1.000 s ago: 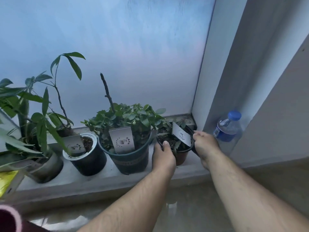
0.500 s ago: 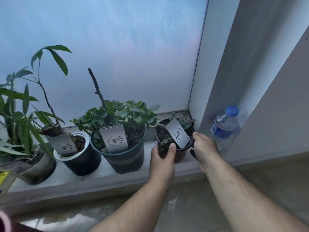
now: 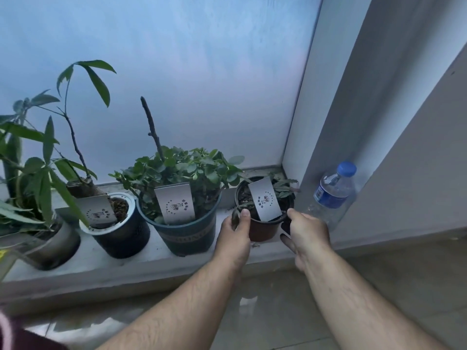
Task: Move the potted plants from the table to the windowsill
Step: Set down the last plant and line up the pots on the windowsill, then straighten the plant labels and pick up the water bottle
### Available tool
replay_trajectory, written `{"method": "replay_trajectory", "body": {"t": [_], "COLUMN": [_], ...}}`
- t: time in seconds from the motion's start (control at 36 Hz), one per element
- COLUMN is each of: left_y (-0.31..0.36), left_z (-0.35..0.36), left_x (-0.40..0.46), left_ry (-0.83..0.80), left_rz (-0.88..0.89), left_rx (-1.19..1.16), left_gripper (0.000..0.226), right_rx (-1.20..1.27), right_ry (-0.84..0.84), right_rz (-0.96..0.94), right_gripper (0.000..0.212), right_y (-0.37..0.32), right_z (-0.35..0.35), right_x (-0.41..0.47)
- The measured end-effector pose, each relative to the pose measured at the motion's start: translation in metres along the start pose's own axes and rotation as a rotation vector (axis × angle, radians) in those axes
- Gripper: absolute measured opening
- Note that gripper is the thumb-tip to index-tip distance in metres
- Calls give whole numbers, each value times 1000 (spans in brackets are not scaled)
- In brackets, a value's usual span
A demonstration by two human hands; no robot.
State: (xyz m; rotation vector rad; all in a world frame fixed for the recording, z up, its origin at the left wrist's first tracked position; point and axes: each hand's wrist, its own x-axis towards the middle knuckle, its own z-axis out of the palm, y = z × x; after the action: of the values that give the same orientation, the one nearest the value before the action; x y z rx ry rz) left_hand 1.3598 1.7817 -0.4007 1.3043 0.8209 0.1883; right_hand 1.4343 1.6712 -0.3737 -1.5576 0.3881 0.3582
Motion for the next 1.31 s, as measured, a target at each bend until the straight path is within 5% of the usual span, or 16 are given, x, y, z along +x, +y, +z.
{"method": "replay_trajectory", "body": {"t": [0.11,0.31,0.47,0.64,0.92,1.31], "left_y": [8,19,58,90,99,102], "left_z": [-24,-117,-206,-279,-382,-474], "left_x": [-40,-132,-171,-218,-269,-131], "left_ry": [-49,-172,-16,241,591,527], "left_rz": [-67,10,66,42,-23,275], "left_rx": [131,283,437,454,456,805], "left_gripper": [79,32,25,21,18,19], "right_rx": [-44,-98,-256,-350,-561,-930], "right_ry": [27,-249,-636,-813,-852,-574], "right_rz": [-64,-185,-201,-197,-227,-537], "right_gripper": [20,10,10,9,11,29], "right_y": [-6,-25,-15,27,58,55], "right_z": [-7,-4,62,144,222,299], "right_x": [-23,-130,-207,-249,-281,-280]}}
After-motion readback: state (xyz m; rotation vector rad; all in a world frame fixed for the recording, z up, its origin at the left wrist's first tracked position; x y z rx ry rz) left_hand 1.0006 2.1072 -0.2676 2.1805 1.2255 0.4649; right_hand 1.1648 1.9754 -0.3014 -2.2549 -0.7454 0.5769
